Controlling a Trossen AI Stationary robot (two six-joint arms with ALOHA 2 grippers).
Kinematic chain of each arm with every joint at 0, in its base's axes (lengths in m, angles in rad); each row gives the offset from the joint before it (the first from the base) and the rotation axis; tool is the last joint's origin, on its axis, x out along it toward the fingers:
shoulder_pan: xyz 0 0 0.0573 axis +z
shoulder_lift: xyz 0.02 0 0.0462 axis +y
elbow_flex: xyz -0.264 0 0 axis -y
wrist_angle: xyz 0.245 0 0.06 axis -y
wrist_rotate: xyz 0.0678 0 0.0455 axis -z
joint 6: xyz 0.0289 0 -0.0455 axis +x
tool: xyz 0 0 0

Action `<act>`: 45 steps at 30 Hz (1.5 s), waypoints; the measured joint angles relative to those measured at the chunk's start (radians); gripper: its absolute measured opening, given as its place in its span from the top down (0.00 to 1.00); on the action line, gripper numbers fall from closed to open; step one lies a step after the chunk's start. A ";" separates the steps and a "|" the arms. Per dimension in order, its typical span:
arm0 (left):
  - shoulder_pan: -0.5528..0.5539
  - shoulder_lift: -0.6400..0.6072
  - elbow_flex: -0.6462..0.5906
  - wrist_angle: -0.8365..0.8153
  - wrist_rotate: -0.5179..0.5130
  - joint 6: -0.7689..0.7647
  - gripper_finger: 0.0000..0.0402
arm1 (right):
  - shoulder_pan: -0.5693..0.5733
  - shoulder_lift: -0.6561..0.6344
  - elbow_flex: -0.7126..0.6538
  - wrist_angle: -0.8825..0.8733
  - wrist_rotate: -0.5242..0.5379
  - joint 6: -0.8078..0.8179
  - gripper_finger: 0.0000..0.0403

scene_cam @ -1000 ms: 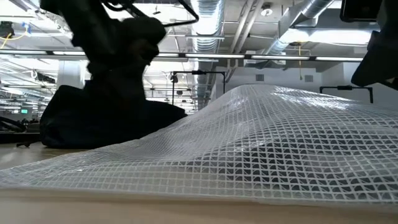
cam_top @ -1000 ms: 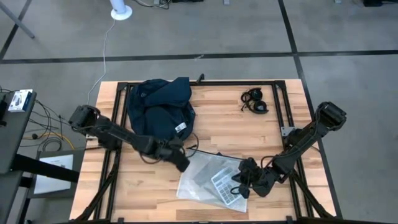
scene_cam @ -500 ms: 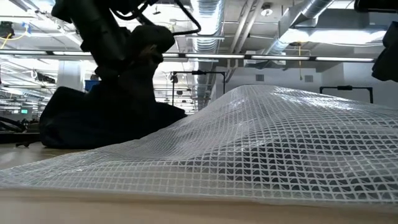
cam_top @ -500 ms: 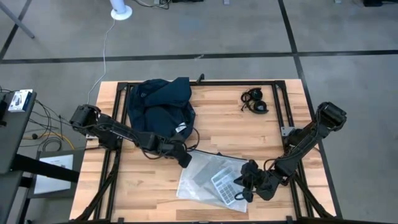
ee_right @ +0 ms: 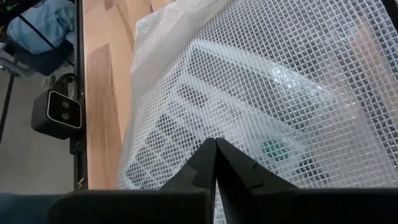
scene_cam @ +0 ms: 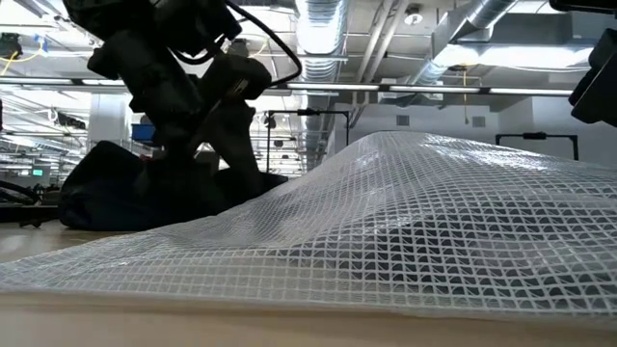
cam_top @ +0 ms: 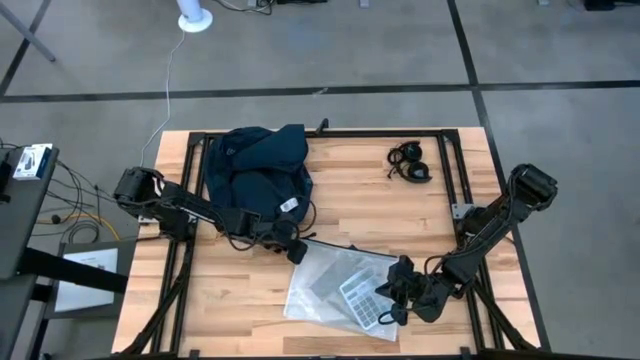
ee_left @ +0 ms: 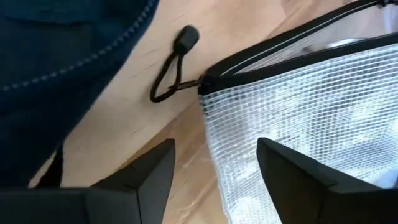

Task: Unpack backpack
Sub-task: Close the white zip lock bag

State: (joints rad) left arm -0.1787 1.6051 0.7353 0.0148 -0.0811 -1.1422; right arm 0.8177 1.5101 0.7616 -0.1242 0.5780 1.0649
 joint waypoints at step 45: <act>-0.025 0.000 -0.052 0.113 -0.125 -0.032 0.45 | 0.021 0.000 0.000 0.005 -0.001 0.027 1.00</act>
State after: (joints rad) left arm -0.2038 1.6054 0.6830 0.1276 -0.2063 -1.1741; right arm 0.8383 1.5101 0.7616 -0.1196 0.5774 1.0920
